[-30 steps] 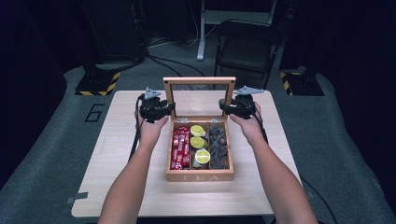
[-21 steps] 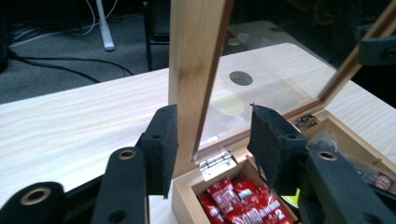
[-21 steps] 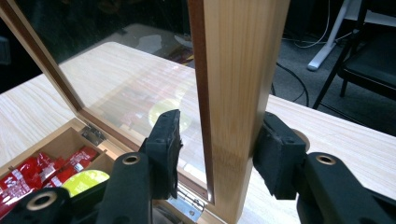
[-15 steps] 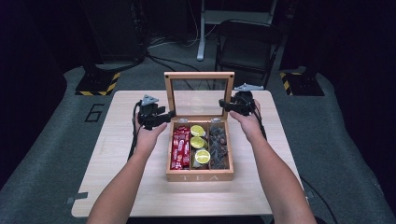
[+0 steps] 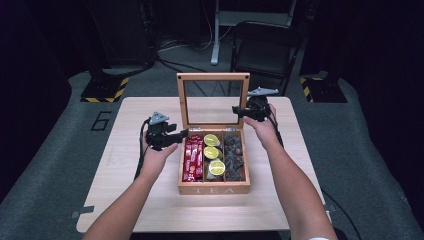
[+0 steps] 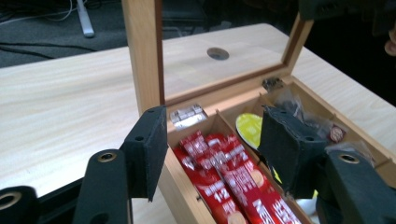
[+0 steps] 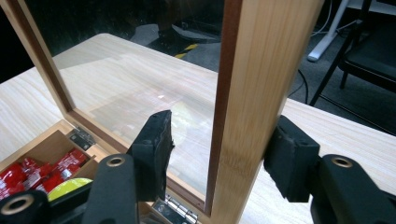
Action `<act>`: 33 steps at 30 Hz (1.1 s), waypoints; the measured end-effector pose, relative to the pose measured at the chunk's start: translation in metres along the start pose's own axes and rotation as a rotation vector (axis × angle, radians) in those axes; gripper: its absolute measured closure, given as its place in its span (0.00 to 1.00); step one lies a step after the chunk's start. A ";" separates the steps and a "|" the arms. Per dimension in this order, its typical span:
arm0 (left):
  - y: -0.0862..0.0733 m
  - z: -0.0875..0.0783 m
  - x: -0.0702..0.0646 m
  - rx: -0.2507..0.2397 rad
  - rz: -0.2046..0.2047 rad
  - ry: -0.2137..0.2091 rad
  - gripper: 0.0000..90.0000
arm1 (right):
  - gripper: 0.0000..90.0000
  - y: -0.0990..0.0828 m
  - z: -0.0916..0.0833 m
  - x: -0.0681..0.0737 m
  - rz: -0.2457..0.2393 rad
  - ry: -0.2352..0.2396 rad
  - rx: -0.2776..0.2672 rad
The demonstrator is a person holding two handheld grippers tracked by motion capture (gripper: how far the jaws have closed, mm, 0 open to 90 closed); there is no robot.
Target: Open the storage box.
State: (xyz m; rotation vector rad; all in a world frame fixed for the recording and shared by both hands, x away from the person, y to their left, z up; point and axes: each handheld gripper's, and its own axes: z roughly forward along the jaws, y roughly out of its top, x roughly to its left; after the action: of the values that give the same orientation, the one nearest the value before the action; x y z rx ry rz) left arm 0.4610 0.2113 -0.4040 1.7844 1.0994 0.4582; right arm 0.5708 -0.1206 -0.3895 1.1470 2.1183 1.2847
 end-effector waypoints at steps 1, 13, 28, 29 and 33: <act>-0.002 -0.001 -0.001 0.004 0.005 -0.005 0.46 | 0.49 0.000 0.001 -0.001 -0.004 -0.003 -0.001; -0.030 -0.006 -0.017 0.080 0.035 -0.023 0.41 | 0.50 0.001 0.010 -0.007 0.008 0.000 0.001; -0.058 0.005 -0.043 0.115 0.081 -0.052 0.46 | 0.52 0.004 0.020 -0.011 0.028 -0.028 0.023; -0.059 0.006 -0.045 0.120 0.076 -0.057 0.46 | 0.52 0.005 0.021 -0.011 0.030 -0.030 0.026; -0.064 0.010 -0.049 0.136 0.081 -0.048 0.46 | 0.50 0.006 0.022 -0.009 0.027 -0.041 0.036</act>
State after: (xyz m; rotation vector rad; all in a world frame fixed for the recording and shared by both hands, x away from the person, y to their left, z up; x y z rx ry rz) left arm 0.4116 0.1737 -0.4562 1.9550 1.0492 0.3945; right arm 0.5934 -0.1152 -0.3959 1.2099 2.1116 1.2289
